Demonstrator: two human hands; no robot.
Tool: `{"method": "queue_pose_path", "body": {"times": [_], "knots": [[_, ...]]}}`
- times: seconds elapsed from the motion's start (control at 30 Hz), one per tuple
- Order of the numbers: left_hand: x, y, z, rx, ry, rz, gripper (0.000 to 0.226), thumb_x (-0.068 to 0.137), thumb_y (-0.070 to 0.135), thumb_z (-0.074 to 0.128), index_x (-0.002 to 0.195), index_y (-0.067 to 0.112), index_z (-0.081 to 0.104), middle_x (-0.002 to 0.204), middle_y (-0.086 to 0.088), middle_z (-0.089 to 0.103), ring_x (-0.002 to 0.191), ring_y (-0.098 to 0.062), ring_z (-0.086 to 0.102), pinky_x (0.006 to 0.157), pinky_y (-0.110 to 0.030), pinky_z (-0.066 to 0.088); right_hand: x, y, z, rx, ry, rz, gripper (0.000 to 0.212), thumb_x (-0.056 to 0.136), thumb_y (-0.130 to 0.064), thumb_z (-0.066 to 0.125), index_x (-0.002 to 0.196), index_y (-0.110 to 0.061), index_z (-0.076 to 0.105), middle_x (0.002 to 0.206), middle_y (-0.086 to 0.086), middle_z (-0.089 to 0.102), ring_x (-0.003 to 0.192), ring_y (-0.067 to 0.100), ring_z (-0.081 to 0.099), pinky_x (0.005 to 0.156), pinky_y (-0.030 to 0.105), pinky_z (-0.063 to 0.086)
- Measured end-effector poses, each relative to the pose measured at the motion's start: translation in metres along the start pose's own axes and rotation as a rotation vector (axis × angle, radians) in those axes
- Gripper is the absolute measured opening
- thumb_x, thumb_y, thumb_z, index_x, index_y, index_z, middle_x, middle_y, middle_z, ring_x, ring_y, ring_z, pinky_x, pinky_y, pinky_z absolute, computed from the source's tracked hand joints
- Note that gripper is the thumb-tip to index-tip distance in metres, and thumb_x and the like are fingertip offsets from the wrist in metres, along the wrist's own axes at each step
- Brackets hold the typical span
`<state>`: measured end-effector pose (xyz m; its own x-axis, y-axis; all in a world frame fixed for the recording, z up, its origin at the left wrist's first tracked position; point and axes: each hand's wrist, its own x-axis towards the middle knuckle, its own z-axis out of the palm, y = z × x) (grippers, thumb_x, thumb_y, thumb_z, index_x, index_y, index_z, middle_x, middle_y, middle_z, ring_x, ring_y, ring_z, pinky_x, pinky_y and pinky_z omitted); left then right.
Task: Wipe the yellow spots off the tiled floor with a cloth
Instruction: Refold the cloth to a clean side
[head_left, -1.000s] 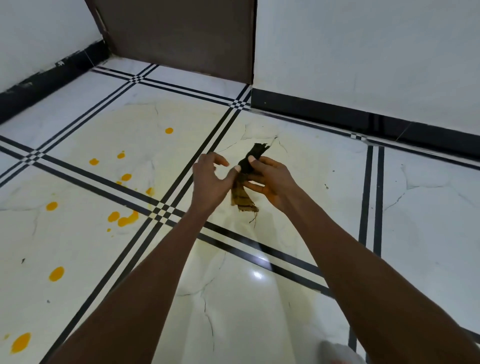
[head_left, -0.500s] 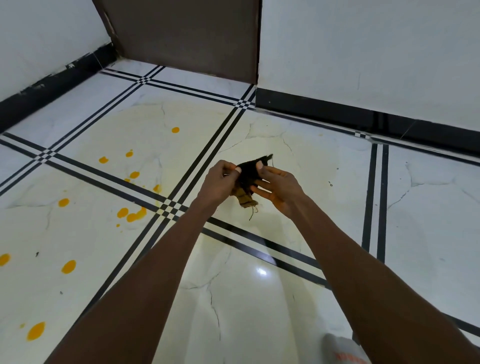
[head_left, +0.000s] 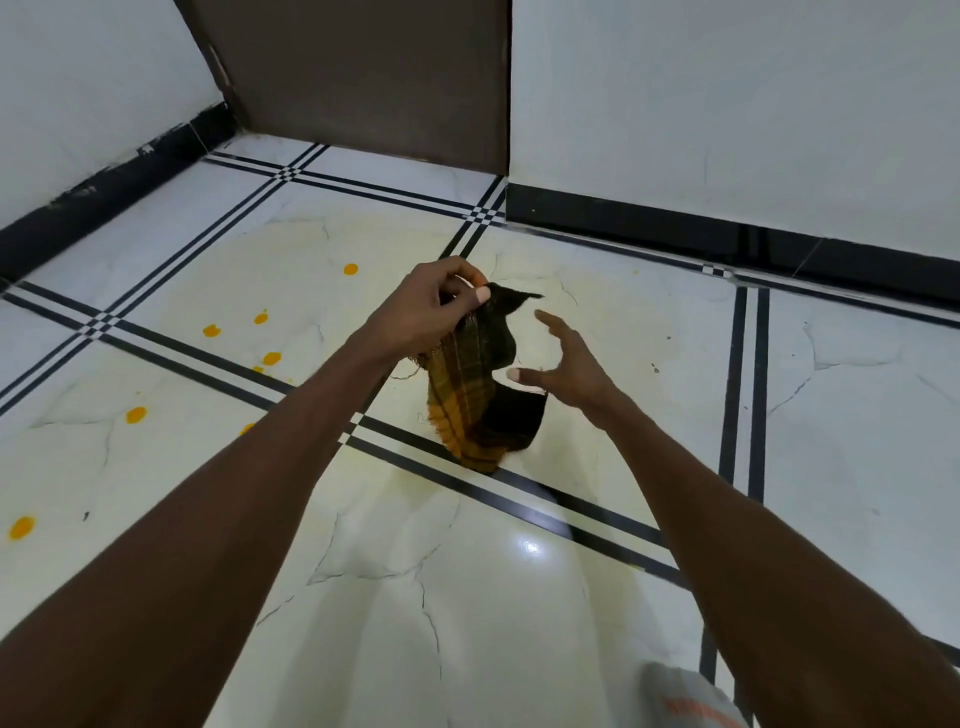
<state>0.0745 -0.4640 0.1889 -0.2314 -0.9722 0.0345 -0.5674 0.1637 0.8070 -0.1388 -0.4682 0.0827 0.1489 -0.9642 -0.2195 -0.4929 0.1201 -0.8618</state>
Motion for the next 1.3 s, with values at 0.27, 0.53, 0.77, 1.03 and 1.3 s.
{"method": "queue_pose_path", "body": {"times": [0.27,0.53,0.77,1.03,1.3], "knots": [[0.015,0.022,-0.046,-0.087,0.035,-0.007,0.025,0.101,0.029,0.066,0.118,0.013,0.069,0.095,-0.001,0.077,0.090,-0.007,0.073,0.073,-0.021,0.059,0.010,-0.038,0.008,0.247,-0.387,-0.031,0.058,0.095,-0.033,0.073,0.144,-0.009,0.055,0.133,0.004,0.064,0.127,0.024,0.059,0.102,0.032,0.052],[-0.006,-0.060,0.007,-0.152,0.300,-0.240,0.036,0.104,0.026,0.058,0.138,0.014,0.056,0.141,-0.009,0.058,0.131,-0.023,0.054,0.110,-0.039,0.047,0.006,-0.037,0.021,0.340,-0.305,-0.050,0.040,0.105,-0.036,0.058,0.136,-0.011,0.062,0.126,0.007,0.070,0.120,0.024,0.066,0.103,0.041,0.057],[-0.053,-0.101,0.082,-0.502,0.314,-0.718,0.046,0.107,0.048,0.046,0.115,0.008,0.066,0.104,-0.008,0.073,0.112,-0.028,0.069,0.101,-0.044,0.055,0.010,-0.039,0.022,0.340,-0.258,0.017,0.036,0.108,-0.030,0.054,0.135,-0.007,0.061,0.124,0.012,0.071,0.116,0.027,0.069,0.087,0.032,0.061],[-0.040,-0.079,0.066,-0.803,0.198,-0.541,0.061,0.103,0.062,0.042,0.137,0.017,0.064,0.129,-0.007,0.072,0.125,-0.023,0.064,0.113,-0.040,0.046,0.010,-0.071,0.003,0.368,-0.239,-0.007,0.027,0.109,-0.031,0.052,0.132,-0.018,0.058,0.115,0.002,0.067,0.110,0.019,0.065,0.087,0.033,0.058],[-0.026,-0.075,0.044,-0.587,0.344,-0.473,0.034,0.100,0.038,0.066,0.110,0.007,0.073,0.102,-0.009,0.076,0.097,-0.018,0.073,0.094,-0.038,0.059,0.013,-0.033,-0.010,0.246,-0.112,0.186,0.040,0.110,-0.032,0.051,0.143,-0.011,0.056,0.132,0.008,0.066,0.116,0.025,0.066,0.094,0.037,0.059]]}}
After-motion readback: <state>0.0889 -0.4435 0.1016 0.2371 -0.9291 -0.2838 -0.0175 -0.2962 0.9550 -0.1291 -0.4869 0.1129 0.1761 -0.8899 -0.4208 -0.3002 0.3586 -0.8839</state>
